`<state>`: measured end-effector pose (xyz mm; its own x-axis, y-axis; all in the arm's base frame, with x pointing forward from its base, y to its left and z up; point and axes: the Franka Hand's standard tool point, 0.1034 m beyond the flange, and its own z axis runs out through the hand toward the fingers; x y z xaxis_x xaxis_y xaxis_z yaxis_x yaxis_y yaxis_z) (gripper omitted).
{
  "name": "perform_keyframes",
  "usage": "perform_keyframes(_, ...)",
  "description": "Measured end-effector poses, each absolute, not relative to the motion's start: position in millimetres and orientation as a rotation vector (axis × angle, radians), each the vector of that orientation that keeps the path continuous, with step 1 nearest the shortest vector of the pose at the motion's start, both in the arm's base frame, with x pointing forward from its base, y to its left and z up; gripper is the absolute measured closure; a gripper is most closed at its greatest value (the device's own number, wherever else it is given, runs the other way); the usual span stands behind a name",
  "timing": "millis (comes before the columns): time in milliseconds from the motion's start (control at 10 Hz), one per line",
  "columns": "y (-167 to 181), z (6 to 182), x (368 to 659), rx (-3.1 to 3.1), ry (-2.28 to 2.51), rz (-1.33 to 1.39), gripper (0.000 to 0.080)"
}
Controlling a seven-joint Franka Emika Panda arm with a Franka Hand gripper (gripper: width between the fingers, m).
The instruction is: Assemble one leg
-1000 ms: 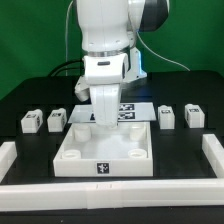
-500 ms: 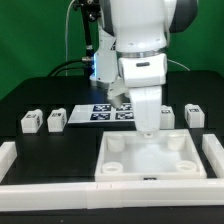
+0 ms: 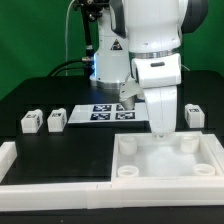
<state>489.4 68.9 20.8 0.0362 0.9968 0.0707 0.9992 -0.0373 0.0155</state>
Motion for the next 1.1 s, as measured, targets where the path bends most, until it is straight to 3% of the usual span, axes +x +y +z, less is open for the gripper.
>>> perform_keyframes(200,68.3,20.2,489.0,-2.236,-2.149,-0.093,0.0741)
perform_keyframes(300,68.0,20.0,488.9,-2.237,-2.148,-0.093,0.0528)
perform_keyframes(400,67.8,19.9,488.9,-2.237,-2.147,-0.093,0.0528)
perform_keyframes(500,67.6,19.8,488.8,-2.238,-2.147,-0.092,0.0344)
perform_keyframes(600,67.4,19.7,488.8,-2.238,-2.146,-0.092,0.0218)
perform_keyframes(700,67.3,19.6,488.8,-2.239,-2.146,-0.092,0.0218)
perform_keyframes(800,67.2,19.5,488.7,-2.239,-2.146,-0.092,0.0164)
perform_keyframes(1100,66.8,19.4,488.7,-2.240,-2.145,-0.091,0.0151)
